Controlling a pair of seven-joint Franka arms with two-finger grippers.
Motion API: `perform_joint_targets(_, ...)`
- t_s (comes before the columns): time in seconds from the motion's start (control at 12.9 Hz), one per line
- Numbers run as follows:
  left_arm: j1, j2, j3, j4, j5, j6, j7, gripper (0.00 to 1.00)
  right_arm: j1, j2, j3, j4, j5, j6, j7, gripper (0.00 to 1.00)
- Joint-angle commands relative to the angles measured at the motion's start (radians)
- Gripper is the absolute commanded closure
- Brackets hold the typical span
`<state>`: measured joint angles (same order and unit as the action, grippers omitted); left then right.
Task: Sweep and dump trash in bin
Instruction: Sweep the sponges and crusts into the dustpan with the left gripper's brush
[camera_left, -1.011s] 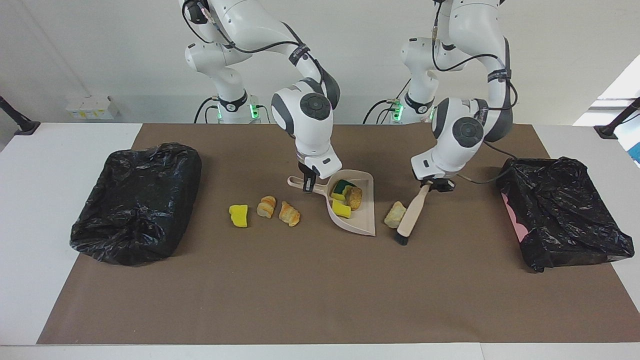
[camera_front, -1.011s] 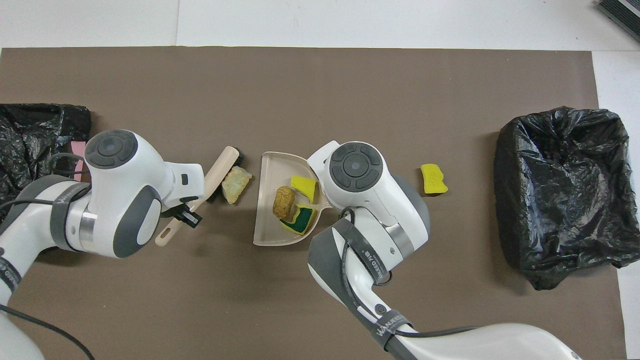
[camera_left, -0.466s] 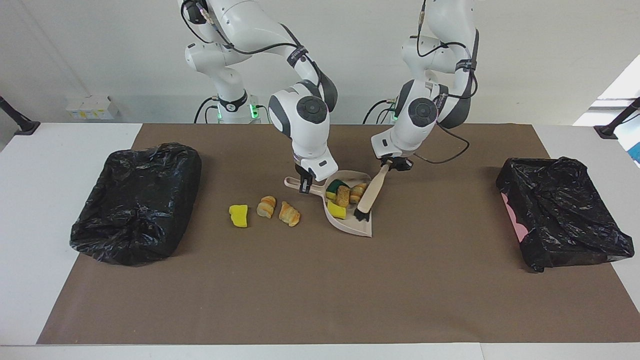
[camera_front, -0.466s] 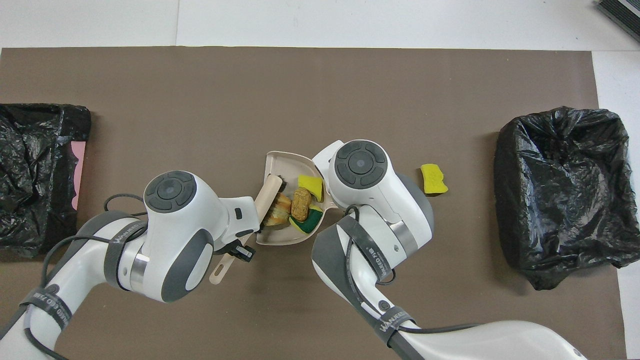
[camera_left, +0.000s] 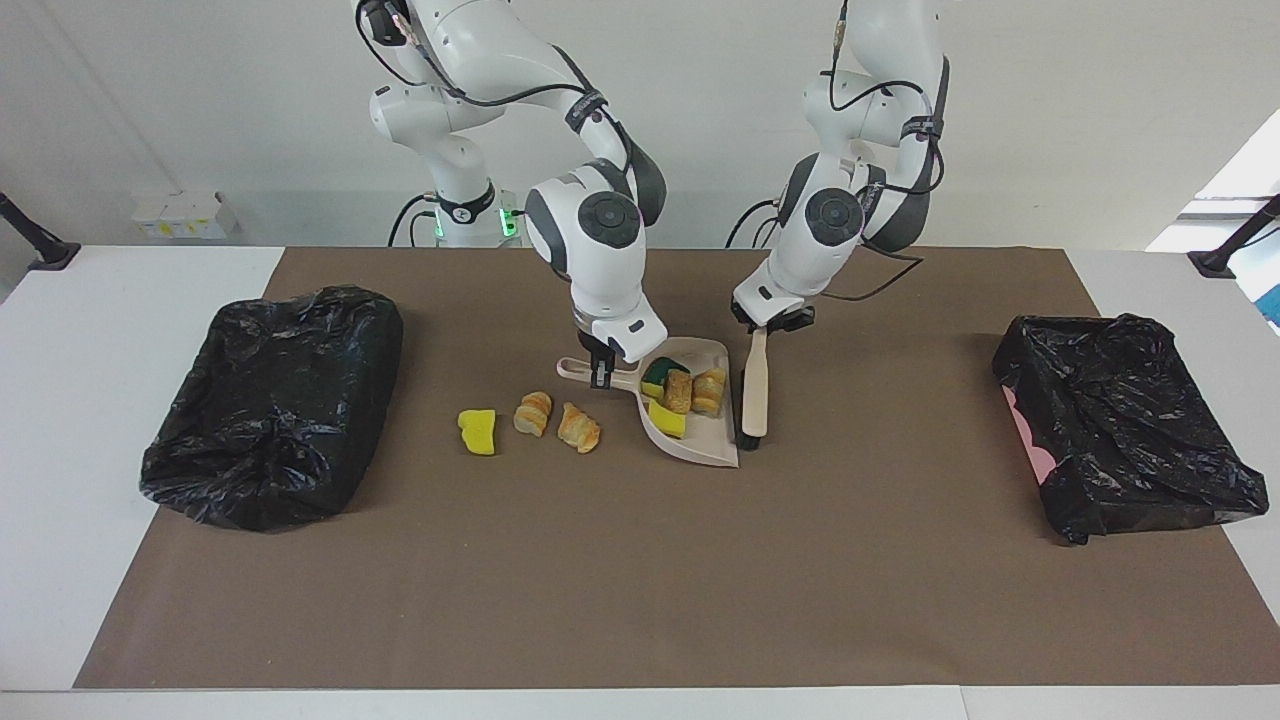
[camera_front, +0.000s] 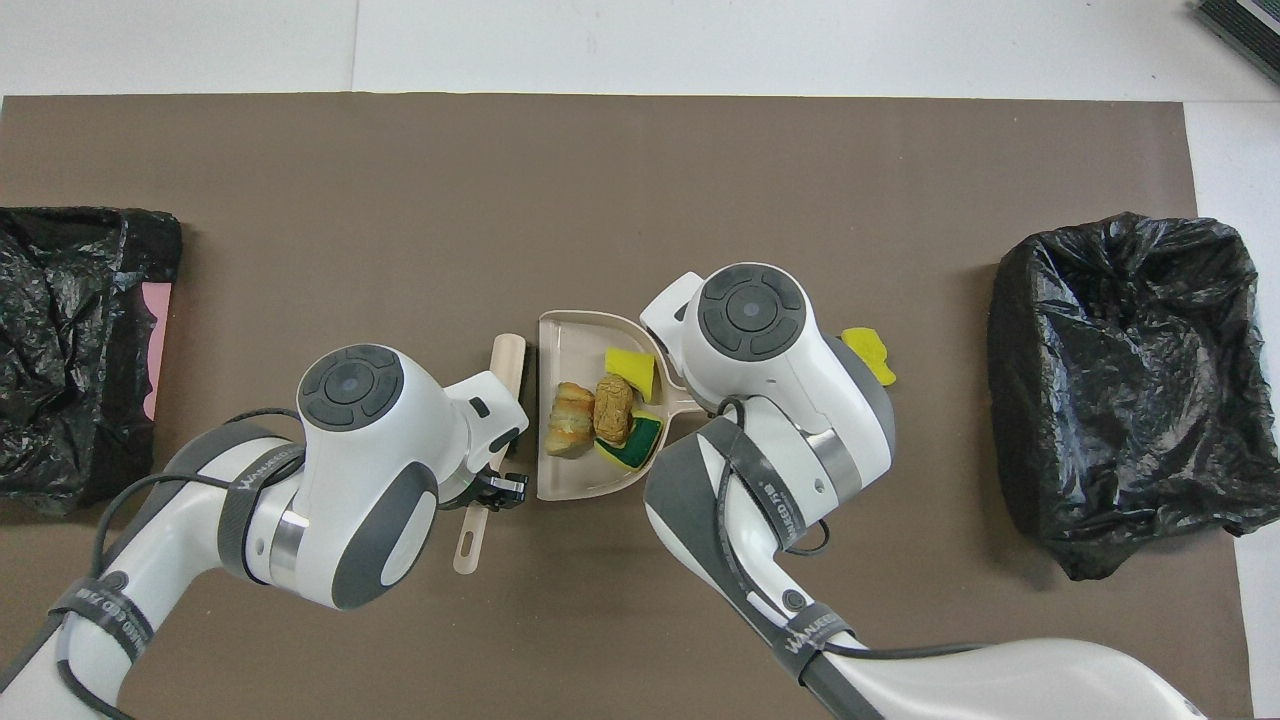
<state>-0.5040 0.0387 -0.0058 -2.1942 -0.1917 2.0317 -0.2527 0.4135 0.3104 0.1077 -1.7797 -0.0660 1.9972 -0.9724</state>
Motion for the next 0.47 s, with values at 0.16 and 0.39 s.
perform_joint_targets(0.16, -0.048, -0.017, 0.012, 0.018, 0.04, -0.005, -0.206, 1.0, -0.088, -0.057, 0.012, -0.007, 0.043, -0.023, -0.185, 1.0)
perform_joint_targets(0.39, -0.14, -0.074, 0.009, -0.065, 0.04, 0.054, -0.281, 1.0, -0.194, -0.089, 0.012, 0.029, 0.086, -0.093, -0.307, 1.0)
